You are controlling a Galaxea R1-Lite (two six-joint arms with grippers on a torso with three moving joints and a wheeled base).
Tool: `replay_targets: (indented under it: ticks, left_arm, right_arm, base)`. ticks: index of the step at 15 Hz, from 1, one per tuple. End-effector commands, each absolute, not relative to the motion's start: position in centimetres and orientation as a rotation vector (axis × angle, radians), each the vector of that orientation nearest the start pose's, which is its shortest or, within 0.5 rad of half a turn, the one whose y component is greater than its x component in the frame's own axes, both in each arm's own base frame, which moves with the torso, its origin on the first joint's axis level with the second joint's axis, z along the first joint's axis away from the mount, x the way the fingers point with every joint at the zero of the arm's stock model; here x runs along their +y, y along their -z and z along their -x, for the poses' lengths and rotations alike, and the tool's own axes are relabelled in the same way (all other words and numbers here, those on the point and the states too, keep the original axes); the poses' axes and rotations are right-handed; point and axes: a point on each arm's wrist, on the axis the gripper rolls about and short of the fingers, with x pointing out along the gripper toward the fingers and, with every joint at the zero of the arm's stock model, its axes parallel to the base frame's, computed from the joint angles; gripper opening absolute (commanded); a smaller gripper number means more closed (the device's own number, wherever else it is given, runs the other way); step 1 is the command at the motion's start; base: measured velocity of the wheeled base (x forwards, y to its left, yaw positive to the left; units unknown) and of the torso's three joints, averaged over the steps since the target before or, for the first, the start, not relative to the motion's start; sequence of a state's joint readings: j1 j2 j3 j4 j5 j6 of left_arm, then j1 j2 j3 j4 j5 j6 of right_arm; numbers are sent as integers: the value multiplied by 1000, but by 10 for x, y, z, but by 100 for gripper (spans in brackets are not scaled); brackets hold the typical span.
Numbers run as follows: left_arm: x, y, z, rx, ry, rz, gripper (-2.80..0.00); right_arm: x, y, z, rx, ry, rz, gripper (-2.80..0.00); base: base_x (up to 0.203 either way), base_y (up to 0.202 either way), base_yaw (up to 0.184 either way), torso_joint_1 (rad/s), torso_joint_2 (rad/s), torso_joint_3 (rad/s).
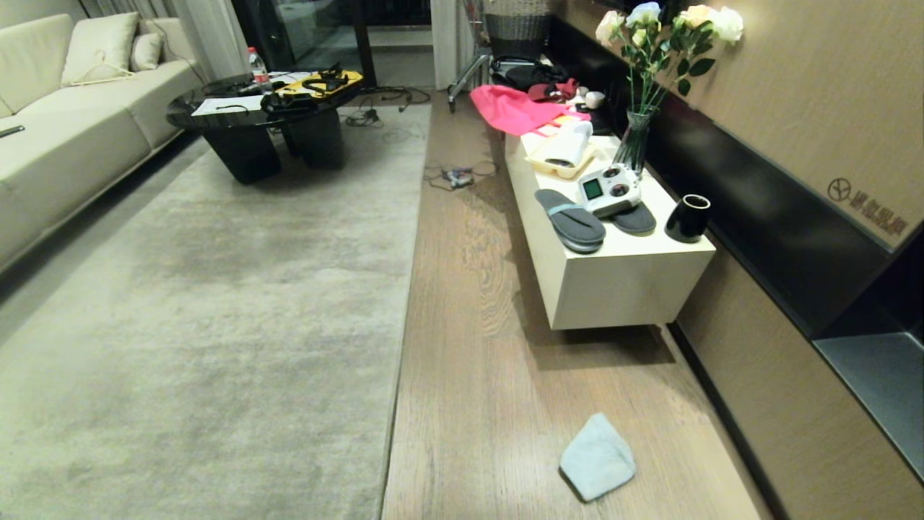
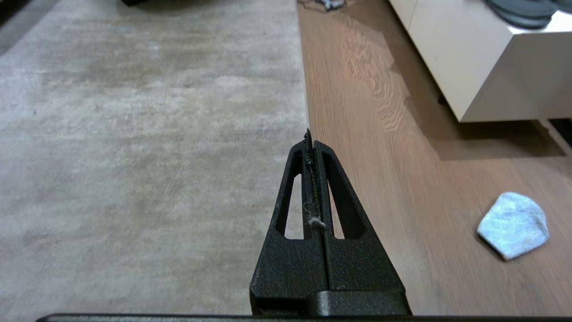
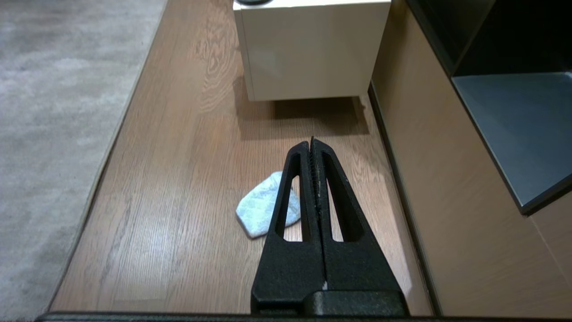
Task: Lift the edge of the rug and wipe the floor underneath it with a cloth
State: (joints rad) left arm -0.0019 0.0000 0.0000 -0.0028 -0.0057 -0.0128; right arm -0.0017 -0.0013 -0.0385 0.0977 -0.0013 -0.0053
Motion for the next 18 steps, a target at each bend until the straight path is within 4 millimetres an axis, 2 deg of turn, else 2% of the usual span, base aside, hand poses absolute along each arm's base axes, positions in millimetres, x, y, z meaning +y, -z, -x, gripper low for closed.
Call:
replay_targets:
  ticks: [1,6,18]
  left_arm:
    - [0,-76,23,-1,9,14,-280]
    - [0,-76,23,-1,8,14,-280]
    - [0,-76,23,-1,8,14,-280]
  right_arm:
    - [0,-76,26,60,3,6,-280]
    - [0,-76,26,60,3,6,-280]
    - [0,-76,26,60,3,6,-280]
  base:
    - [0,0,0,2,5,201]
    - [0,0,0,5,1,156]
    - [0,0,0,0,0,6]
